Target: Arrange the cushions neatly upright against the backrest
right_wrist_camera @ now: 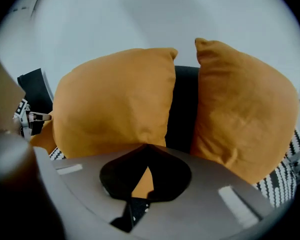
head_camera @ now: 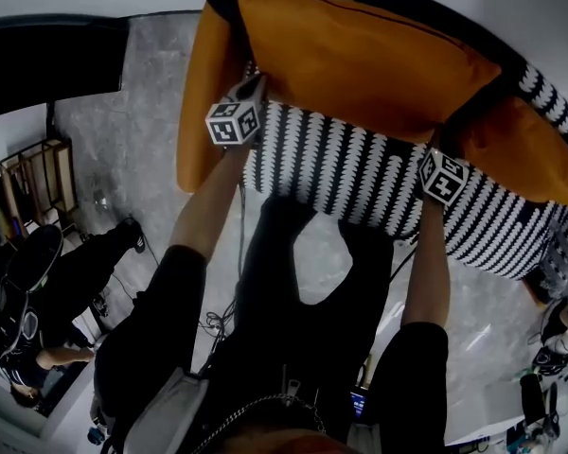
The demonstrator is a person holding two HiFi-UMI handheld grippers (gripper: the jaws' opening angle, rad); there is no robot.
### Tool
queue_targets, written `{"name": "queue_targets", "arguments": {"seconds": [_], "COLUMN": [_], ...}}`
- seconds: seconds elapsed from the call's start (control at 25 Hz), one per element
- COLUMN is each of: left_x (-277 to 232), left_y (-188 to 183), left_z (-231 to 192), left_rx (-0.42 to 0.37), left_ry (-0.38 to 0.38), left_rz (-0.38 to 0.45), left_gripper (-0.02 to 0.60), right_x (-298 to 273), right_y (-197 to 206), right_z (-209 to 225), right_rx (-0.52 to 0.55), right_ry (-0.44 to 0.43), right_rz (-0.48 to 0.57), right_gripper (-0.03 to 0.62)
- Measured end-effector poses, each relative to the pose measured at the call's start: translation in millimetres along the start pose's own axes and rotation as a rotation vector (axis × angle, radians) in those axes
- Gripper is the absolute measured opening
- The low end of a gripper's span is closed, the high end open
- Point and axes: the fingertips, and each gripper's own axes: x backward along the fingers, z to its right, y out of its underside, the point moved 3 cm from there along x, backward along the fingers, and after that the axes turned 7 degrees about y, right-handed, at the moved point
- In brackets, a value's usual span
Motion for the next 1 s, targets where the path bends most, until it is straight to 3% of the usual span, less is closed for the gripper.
{"name": "queue_targets", "arguments": {"seconds": [0.2, 0.44, 0.56, 0.76, 0.88, 1.0], "left_x": [43.2, 112.5, 153.8, 214.2, 232.7, 255.8], "left_y": [-19.0, -34.7, -47.9, -58.6, -57.0, -42.9], "left_z": [18.8, 147.6, 202.8, 276.3, 310.8, 338.8], "left_rx": [-0.073, -0.099, -0.147, -0.175, -0.192, -0.181], "left_ry": [0.004, 0.056, 0.059, 0.069, 0.088, 0.1], "left_rz": [0.034, 0.118, 0.159, 0.191, 0.185, 0.18], "left_gripper": [0.011, 0.011, 0.011, 0.011, 0.011, 0.011], "right_x": [41.1, 142.4, 195.4, 275.9, 316.0, 350.9], "right_y": [-25.0, -38.2, -49.4, -66.5, -82.9, -74.6], "right_z": [-35.2, -26.6, -43.4, -56.2, -45.2, -35.9], "right_rx": [0.04, 0.032, 0.107, 0.187, 0.195, 0.17], "right_ry": [-0.019, -0.123, -0.219, -0.384, -0.337, -0.257], "right_rz": [0.088, 0.168, 0.19, 0.116, 0.207, 0.259], "right_gripper": [0.003, 0.003, 0.003, 0.003, 0.003, 0.003]}}
